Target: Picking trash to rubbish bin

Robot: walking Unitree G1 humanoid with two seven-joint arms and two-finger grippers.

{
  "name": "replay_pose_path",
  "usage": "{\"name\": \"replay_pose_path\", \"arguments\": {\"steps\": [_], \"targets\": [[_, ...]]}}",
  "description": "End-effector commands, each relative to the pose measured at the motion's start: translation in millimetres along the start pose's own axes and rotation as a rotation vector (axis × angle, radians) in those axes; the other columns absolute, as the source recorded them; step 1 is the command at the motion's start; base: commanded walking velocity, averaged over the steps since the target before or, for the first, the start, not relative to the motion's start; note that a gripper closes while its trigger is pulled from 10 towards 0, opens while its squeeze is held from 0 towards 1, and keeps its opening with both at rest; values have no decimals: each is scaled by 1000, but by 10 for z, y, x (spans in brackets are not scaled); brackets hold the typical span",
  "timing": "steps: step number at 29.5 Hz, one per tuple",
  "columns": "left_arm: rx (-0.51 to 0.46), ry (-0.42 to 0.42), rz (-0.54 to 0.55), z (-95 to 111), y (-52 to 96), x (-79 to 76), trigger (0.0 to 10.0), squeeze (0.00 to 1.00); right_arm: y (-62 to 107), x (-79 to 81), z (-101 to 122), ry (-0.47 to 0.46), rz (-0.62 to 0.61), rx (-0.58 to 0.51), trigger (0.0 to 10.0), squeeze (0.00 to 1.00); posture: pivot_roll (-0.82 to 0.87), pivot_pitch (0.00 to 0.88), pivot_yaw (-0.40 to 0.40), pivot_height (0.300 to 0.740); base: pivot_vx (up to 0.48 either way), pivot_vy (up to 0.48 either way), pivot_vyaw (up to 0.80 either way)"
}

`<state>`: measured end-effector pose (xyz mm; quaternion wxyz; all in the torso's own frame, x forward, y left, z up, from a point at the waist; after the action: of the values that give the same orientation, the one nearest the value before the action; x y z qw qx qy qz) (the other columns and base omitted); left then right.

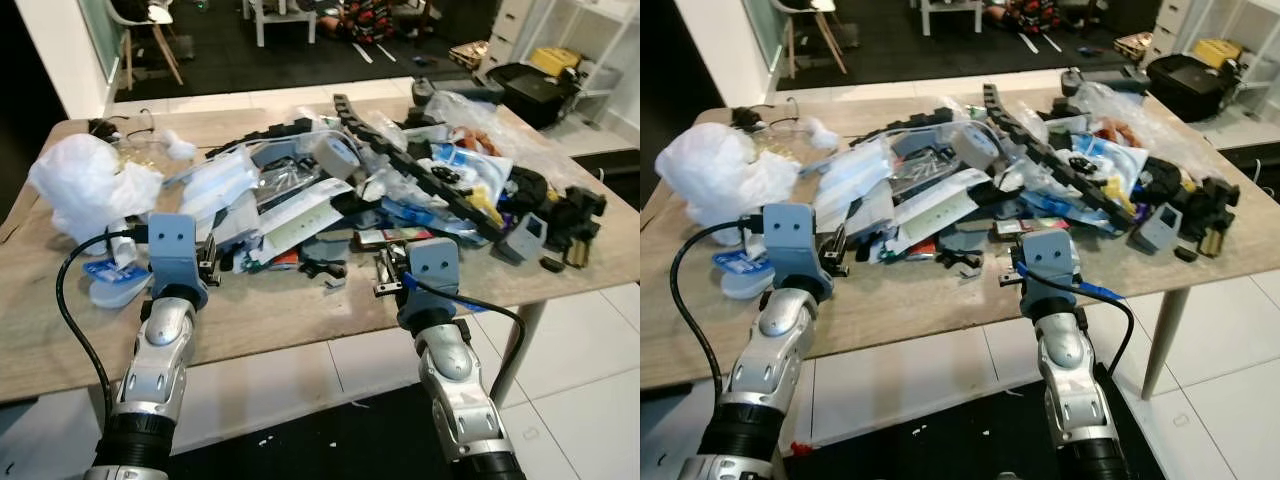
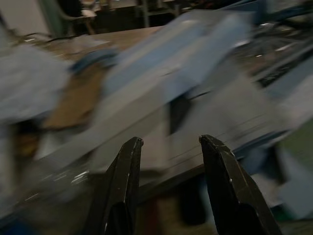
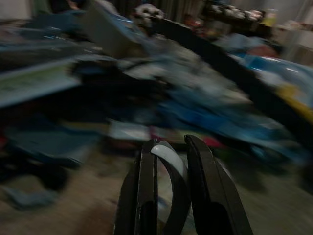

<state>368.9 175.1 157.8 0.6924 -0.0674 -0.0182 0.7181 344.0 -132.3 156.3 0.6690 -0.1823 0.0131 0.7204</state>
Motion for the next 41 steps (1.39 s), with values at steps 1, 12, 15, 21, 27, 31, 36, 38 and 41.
{"name": "replay_pose_path", "arguments": {"steps": [1,12,15,21,27,31,36,38,41], "targets": [[-3,5,-8,-18,19,-53,10000,0,54,13,6,23,19,-18,10000,0,-39,93,24,740,0,0,-800],[-42,32,-16,54,18,-57,10000,0,67,112,48,63,51,-48,10000,0,-40,91,20,740,0,0,-800],[-66,48,-24,106,15,-52,10000,0,61,120,62,61,53,-54,10000,0,-37,90,19,740,0,0,-800],[-112,96,-17,202,6,-10,10000,0,41,121,111,64,55,-75,10000,0,-38,89,19,740,0,0,-800],[-150,170,-53,307,3,-15,10000,0,39,130,132,68,63,-86,10000,0,-35,91,15,740,0,0,-800],[-138,130,-72,285,12,-23,10000,0,40,133,130,70,64,-86,10000,0,-34,93,17,740,0,0,-800],[-102,11,-55,187,27,32,10000,0,44,90,106,77,47,-75,10000,0,-37,96,19,740,0,0,-800],[-102,19,-52,183,29,39,10000,0,45,80,100,78,44,-73,10000,0,-38,97,19,740,0,0,-800],[-100,43,-56,179,30,38,10000,0,47,65,92,79,41,-71,10000,0,-38,95,18,740,0,0,-800]]}}
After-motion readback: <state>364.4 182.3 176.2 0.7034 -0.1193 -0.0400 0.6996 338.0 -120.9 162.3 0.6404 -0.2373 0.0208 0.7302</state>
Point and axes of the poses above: a point about 5 cm out from each wrist's last joint towards the gripper, its own y axis pointing back from the gripper into the wrist, its own z axis along the axis of the wrist's last joint, x = y × z, the point moved 4 cm from there along -y, pointing out of the wrist towards the gripper, and after that the axes turned 7 degrees about y, right-handed, at the moved point
